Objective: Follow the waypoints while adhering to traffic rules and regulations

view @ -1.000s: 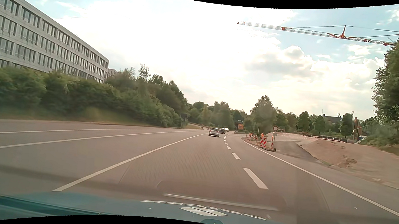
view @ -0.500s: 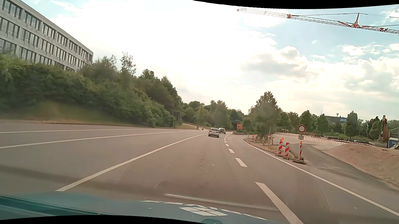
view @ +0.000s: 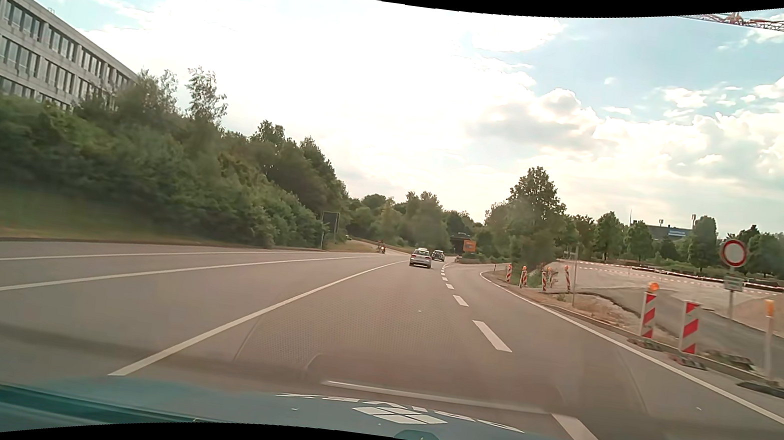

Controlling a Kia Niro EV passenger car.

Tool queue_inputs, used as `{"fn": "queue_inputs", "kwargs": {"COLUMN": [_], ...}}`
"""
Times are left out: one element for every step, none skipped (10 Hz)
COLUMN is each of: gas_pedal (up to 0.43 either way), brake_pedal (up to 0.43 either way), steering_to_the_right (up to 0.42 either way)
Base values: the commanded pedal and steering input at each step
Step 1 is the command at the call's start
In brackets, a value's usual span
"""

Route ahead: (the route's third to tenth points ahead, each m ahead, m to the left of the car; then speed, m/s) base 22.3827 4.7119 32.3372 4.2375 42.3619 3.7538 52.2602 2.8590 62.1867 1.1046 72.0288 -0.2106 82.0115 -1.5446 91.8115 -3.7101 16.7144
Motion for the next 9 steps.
{"fn": "queue_inputs", "kwargs": {"gas_pedal": [0.169, 0.169, 0.169, 0.169, 0.169, 0.169, 0.169, 0.169, 0.169], "brake_pedal": [0.000, 0.000, 0.000, 0.000, 0.000, 0.000, 0.000, 0.000, 0.000], "steering_to_the_right": [0.009, 0.008, 0.008, 0.008, 0.008, 0.008, 0.007, 0.007, 0.007]}}
